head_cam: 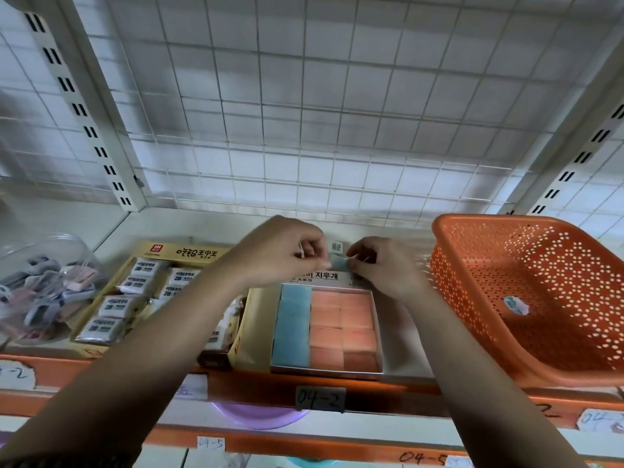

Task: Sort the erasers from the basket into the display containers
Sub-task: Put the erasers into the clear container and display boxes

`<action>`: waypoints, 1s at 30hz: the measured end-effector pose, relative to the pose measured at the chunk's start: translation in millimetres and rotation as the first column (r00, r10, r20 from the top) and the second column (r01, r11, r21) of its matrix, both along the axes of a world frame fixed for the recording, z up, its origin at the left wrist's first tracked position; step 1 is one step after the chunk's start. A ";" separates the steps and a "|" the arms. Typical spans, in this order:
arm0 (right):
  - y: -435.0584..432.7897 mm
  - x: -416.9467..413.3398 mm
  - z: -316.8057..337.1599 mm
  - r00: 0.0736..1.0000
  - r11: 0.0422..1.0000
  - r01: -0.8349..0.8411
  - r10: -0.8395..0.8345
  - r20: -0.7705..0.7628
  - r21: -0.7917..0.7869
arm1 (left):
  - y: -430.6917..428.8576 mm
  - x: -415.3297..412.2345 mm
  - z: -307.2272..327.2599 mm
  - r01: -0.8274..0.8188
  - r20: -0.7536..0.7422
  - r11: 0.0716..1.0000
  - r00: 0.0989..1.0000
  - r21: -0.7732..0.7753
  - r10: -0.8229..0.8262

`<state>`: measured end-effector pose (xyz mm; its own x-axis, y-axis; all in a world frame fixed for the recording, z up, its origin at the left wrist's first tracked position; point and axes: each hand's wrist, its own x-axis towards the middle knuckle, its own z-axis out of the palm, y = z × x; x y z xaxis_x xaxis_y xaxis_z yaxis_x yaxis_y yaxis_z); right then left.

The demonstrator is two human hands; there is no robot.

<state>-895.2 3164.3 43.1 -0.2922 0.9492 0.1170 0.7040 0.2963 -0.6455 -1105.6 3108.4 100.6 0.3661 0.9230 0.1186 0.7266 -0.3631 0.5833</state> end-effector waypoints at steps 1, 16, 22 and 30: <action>4.4 -2.5 1.9 0.999 0.999 0.003 -0.002 0.043 -0.034 | 2.1 -5.8 1.5 -0.038 0.042 0.999 0.998 -0.003 0.038; 0.5 6.5 0.0 0.933 0.979 0.067 -0.129 -0.336 -0.190 | 56.5 -2.2 -12.5 -0.014 -0.060 0.993 0.998 -0.115 0.007; -18.9 19.6 1.4 0.861 0.978 0.113 -0.184 -0.474 -0.174 | 81.7 30.0 -31.9 0.059 -0.248 0.989 0.964 -0.139 -0.092; -26.8 30.0 -8.2 0.808 0.976 0.142 -0.209 -0.550 -0.163 | 91.6 40.8 -41.0 0.086 -0.304 0.975 0.941 -0.206 -0.147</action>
<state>-865.2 3137.5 34.9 -0.0344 0.9942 0.1022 0.2424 0.1075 -0.9642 -1064.8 3200.0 59.6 0.4624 0.8657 -0.1916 0.8434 -0.3627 0.3965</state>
